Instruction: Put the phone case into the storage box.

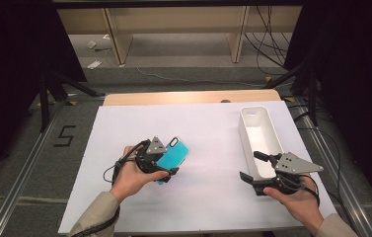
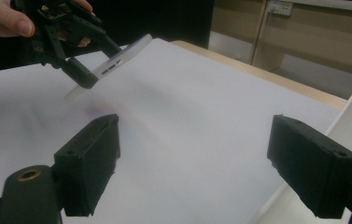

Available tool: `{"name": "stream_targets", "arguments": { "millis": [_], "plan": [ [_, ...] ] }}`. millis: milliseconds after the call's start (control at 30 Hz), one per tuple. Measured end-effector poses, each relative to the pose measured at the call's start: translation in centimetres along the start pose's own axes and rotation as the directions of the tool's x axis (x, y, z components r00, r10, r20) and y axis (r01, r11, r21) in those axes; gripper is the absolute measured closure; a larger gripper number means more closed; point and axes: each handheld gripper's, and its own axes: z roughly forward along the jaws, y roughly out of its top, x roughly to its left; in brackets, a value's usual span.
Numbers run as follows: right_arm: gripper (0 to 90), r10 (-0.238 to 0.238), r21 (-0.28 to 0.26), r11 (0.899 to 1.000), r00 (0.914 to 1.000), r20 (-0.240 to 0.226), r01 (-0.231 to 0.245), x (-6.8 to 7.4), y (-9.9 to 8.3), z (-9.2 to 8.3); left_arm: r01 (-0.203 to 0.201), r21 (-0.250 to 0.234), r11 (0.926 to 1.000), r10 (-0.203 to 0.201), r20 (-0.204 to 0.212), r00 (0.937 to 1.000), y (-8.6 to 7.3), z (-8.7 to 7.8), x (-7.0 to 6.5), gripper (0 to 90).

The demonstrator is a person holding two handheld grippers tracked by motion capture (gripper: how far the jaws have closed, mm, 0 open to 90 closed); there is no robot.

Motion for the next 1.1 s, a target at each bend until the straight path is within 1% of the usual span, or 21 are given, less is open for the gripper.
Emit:
{"name": "stream_targets", "arguments": {
  "millis": [67,267,333,400,600,667,767,1100],
  "plan": [
    [17.9,-0.002,-0.003,1.000,1.0000,0.001,0.002,0.0,0.1,0.0,0.002,-0.006,1.0000,-0.002,-0.001,1.0000,0.0,-0.1,-0.1,16.4],
    [17.9,0.015,-0.011,1.000,0.9998,0.010,-0.015,-0.1,0.4,0.2,0.002,-0.024,0.9997,-0.002,0.001,1.0000,0.0,0.0,-0.5,16.4],
    [18.0,0.019,-0.018,1.000,0.9997,0.015,-0.019,-0.1,0.5,0.3,0.001,-0.015,0.9999,-0.001,0.007,1.0000,0.0,0.1,-0.7,16.4],
    [18.2,0.020,-0.010,1.000,0.9997,0.016,-0.020,-0.1,0.6,0.4,-0.002,-0.011,0.9999,0.002,0.005,1.0000,0.1,0.2,-0.8,16.4],
    [18.3,0.028,-0.014,1.000,0.9995,0.016,-0.028,-0.1,0.8,0.8,-0.008,-0.024,0.9997,0.009,0.006,0.9999,0.3,0.2,-1.3,16.4],
    [18.4,0.031,-0.011,0.999,0.9994,0.018,-0.030,-0.1,0.9,1.0,-0.010,-0.020,0.9997,0.011,0.007,0.9999,0.3,0.3,-1.4,16.4],
    [18.5,0.036,-0.010,0.999,0.9992,0.017,-0.036,0.0,1.0,1.4,-0.017,-0.018,0.9997,0.017,0.004,0.9998,0.3,0.4,-1.5,16.4],
    [18.5,0.036,-0.008,0.999,0.9993,0.006,-0.036,0.2,1.7,3.0,-0.015,-0.036,0.9993,0.015,0.001,0.9999,0.5,0.5,-1.8,16.4]
  ]
}}
